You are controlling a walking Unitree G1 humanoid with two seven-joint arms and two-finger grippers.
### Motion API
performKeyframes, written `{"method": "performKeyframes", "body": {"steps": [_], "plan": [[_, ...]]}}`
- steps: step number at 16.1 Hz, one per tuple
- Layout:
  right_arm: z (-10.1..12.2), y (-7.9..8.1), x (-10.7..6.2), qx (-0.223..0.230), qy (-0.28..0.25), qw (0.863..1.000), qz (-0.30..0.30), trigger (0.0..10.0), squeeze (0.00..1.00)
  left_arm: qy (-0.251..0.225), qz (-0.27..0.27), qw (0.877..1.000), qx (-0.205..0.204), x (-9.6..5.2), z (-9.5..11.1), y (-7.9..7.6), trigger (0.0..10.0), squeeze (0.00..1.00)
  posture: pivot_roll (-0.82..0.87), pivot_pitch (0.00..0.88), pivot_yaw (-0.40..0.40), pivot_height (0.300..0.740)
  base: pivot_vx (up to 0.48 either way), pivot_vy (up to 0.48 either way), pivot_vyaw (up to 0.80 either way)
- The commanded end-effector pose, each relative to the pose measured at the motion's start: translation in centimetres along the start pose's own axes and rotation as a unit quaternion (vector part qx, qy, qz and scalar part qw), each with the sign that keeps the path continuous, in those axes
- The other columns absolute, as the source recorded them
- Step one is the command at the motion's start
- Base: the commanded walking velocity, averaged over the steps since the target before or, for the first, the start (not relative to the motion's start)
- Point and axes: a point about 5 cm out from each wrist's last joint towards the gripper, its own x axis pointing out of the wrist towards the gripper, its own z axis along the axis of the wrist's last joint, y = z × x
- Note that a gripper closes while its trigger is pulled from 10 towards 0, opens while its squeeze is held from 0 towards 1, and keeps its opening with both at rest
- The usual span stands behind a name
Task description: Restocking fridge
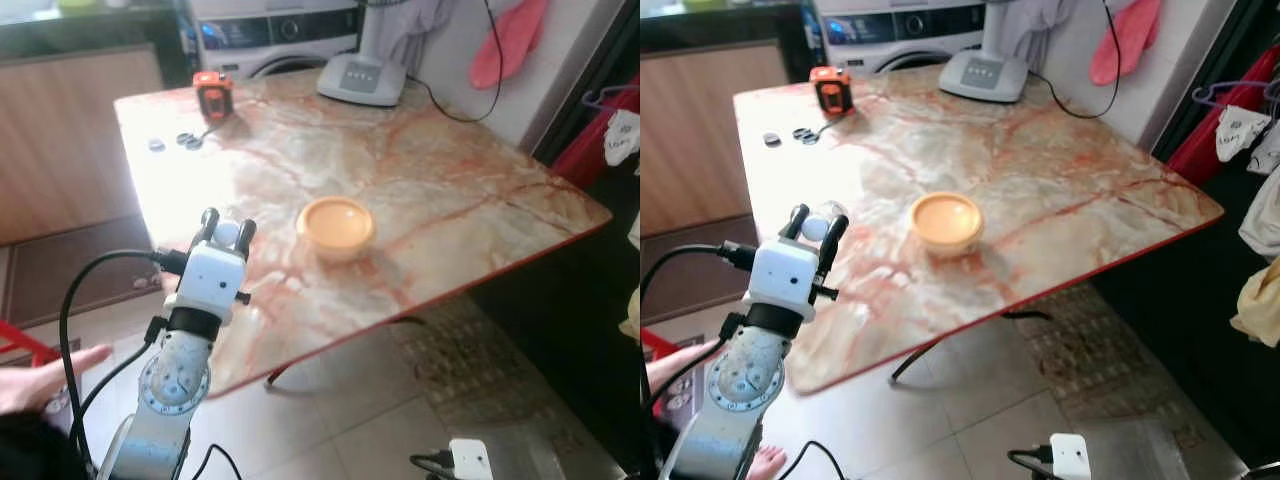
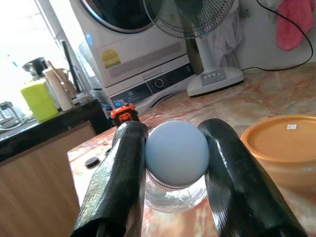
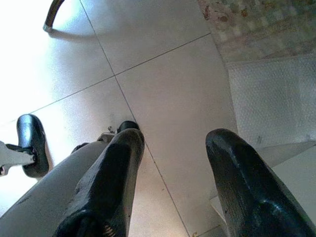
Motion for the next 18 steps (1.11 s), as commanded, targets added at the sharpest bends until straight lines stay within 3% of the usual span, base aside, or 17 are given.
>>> {"method": "performKeyframes", "body": {"steps": [1, 18], "plan": [[-0.30, -0.15, -0.09, 0.005, 0.002, 1.000, -0.003, 10.0, 0.00, -0.007, 0.000, 1.000, 0.006, -0.04, 0.27, 0.01, 10.0, 0.00, 0.02, 0.073, -0.062, 0.740, -0.277, 0.000, 0.00], [-0.32, -0.06, -0.08, 0.004, 0.004, 1.000, -0.001, 10.0, 0.00, 0.002, -0.017, 1.000, -0.002, -0.05, -0.17, -0.36, 10.0, 0.00, 0.03, 0.066, -0.061, 0.740, -0.248, 0.000, 0.00]]}}
